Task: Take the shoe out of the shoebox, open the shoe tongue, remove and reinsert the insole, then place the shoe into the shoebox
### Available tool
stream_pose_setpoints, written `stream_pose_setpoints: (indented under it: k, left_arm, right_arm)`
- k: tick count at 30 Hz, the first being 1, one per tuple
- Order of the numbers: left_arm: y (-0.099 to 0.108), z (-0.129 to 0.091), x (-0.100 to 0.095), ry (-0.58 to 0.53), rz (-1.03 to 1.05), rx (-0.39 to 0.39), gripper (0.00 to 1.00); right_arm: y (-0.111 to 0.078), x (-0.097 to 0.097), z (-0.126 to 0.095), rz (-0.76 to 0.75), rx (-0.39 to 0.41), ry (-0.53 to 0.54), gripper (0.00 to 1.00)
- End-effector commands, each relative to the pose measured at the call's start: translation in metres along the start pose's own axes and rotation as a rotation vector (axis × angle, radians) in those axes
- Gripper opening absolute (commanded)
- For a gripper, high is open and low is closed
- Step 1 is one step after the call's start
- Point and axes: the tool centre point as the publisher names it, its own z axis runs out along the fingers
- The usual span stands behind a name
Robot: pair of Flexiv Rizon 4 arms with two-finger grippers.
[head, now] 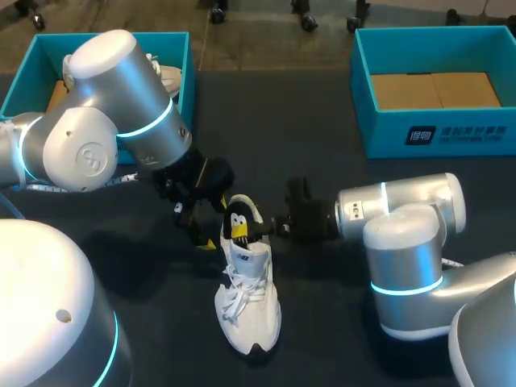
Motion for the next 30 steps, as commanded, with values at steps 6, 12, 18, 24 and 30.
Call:
stream_pose_setpoints:
  k: [6,12,18,24,30]
  left_arm:
    - [0.000,0.001,0.001,-0.002,0.001,0.001,1.00]
    - [0.000,0.001,0.001,-0.002,0.001,0.001,1.00]
    - [0.000,0.001,0.001,-0.002,0.001,0.001,1.00]
    - [0.000,0.001,0.001,-0.002,0.001,0.001,1.00]
    - [0.000,0.001,0.001,-0.002,0.001,0.001,1.00]
  right_arm:
    - [0.009,0.014,0.003,-0.068,0.001,-0.016,0.43]
    - [0.022,0.016,0.001,-0.100,0.007,-0.012,0.46]
    - [0.034,0.012,-0.002,-0.111,0.002,0.011,0.33]
    - [0.039,0.004,-0.005,-0.076,-0.004,0.017,0.00]
    - [0.028,0.000,-0.003,-0.004,0.014,-0.012,0.00]
